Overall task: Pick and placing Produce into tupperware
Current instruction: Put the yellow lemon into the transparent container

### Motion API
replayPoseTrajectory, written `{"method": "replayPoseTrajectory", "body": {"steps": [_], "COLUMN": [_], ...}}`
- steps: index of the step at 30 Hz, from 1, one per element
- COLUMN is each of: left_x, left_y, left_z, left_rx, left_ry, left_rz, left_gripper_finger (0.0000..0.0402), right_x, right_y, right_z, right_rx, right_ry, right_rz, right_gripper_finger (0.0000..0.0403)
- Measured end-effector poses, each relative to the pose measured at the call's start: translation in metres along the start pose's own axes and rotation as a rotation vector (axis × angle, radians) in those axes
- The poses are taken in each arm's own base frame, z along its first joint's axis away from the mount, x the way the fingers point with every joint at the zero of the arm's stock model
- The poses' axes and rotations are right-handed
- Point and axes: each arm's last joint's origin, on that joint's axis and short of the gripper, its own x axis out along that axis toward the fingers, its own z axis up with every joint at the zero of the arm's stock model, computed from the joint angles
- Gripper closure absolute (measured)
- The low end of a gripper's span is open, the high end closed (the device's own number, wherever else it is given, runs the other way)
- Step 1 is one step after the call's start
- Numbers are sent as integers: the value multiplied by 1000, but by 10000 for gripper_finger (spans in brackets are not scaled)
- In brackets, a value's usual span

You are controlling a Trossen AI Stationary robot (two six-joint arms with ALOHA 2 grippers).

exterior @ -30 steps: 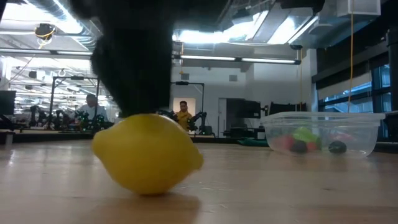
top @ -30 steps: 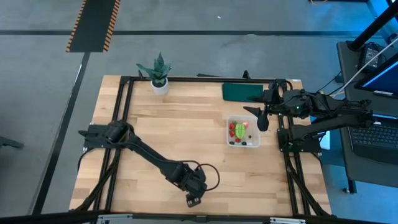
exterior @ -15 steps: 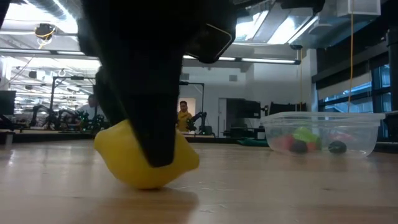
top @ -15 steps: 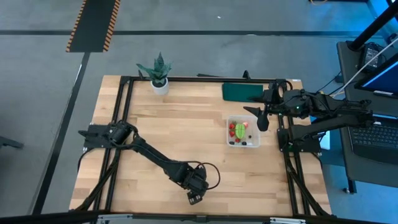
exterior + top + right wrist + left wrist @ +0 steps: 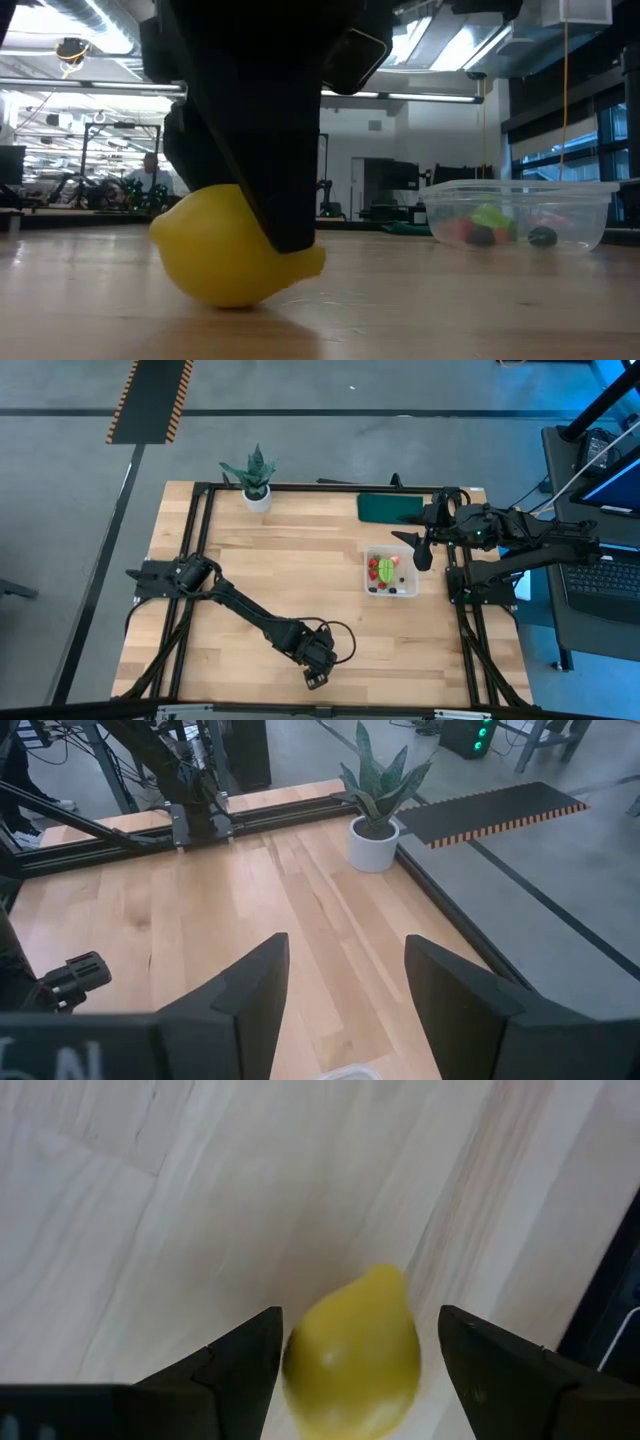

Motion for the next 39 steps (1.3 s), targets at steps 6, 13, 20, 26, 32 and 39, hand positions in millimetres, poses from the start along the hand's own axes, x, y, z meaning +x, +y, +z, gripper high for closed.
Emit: {"method": "replayPoseTrajectory", "body": {"steps": [6,13,20,26,32,39], "left_x": [0,0,1,1,1,2], "left_y": [1,3,5,5,8,13], "left_z": [-1,-2,-4,-4,1,7], "left_rx": [1,2,10,33,57,61], "left_ry": [11,22,53,41,-16,-28], "left_rz": [16,32,46,55,94,105], "left_gripper_finger": [143,143,143,144,158,171], "right_x": [0,0,0,0,0,0], "right_y": [0,0,0,0,0,0], "right_z": [0,0,0,0,0,0], "right_rx": [0,0,-1,-1,-2,-4], "right_ry": [0,0,0,0,0,0], "right_rz": [0,0,0,0,0,0], "right_gripper_finger": [199,199,199,199,199,199]}}
